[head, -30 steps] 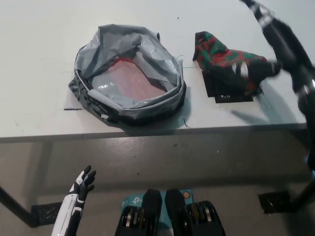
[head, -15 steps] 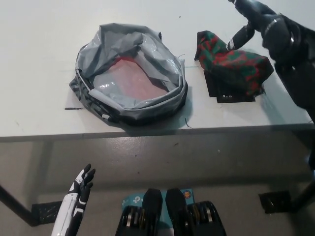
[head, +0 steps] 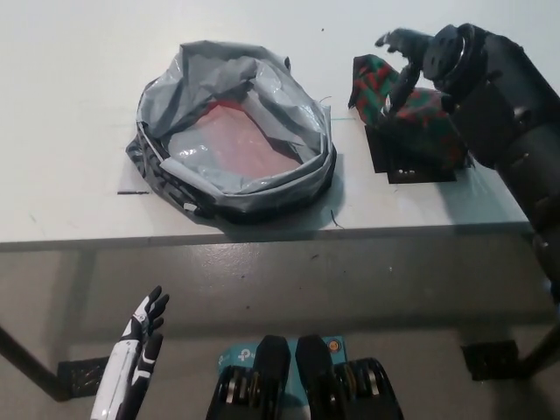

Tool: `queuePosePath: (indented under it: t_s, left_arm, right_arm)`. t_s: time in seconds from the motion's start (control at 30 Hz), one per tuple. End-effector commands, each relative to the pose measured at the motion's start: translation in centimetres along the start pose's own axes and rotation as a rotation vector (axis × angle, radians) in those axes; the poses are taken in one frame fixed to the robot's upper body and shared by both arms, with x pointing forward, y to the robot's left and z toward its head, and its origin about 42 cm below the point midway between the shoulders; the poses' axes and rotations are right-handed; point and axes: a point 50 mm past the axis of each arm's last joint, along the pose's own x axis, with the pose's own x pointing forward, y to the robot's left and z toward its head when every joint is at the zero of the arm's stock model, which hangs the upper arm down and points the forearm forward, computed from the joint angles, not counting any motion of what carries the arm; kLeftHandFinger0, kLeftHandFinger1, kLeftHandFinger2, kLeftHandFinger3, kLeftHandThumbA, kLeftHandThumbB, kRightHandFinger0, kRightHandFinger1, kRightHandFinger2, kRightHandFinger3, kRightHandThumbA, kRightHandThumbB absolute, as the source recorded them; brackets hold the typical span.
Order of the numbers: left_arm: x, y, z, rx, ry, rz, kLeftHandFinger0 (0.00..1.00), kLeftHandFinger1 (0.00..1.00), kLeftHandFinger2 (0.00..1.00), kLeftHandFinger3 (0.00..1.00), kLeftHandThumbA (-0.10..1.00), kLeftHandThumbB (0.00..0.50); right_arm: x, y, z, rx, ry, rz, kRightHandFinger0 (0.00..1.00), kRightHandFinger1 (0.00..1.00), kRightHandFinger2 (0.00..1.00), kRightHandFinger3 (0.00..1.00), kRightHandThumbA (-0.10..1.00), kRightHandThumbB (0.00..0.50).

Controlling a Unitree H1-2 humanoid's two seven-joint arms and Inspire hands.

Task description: The robot uses its right hand to pick up a bag of coffee beans and puts it in the black plastic bag, then the robot grabs the top of the bag and lifts it.

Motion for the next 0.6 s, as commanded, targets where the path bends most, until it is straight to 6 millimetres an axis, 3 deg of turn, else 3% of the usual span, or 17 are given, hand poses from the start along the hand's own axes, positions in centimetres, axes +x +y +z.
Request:
queuePosePath:
  t_s: [0.0, 0.37, 0.57]
  left_arm:
    - [0.5, 0.2, 1.0, 0.012, -0.075, 0.009, 1.00, 1.00, 1.00, 1.00, 1.00, 0.221]
    - [0.4, 0.2, 1.0, 0.018, -0.077, 0.012, 1.00, 1.00, 1.00, 1.00, 1.00, 0.212]
    - [0.5, 0.1, 0.9, 0.012, -0.081, 0.009, 1.00, 1.00, 1.00, 1.00, 1.00, 0.216]
  right_arm:
    - [-0.9, -2.4, 1.0, 0.041, -0.032, 0.037, 1.00, 1.00, 1.00, 1.00, 1.00, 0.500]
    - [-0.2, -1.7, -0.9, -0.055, 0.085, -0.009, 1.00, 1.00, 1.00, 1.00, 0.98, 0.500]
    - [-0.6, -3.2, -1.2, -0.152, 0.121, -0.096, 1.00, 1.00, 1.00, 1.00, 0.96, 0.500]
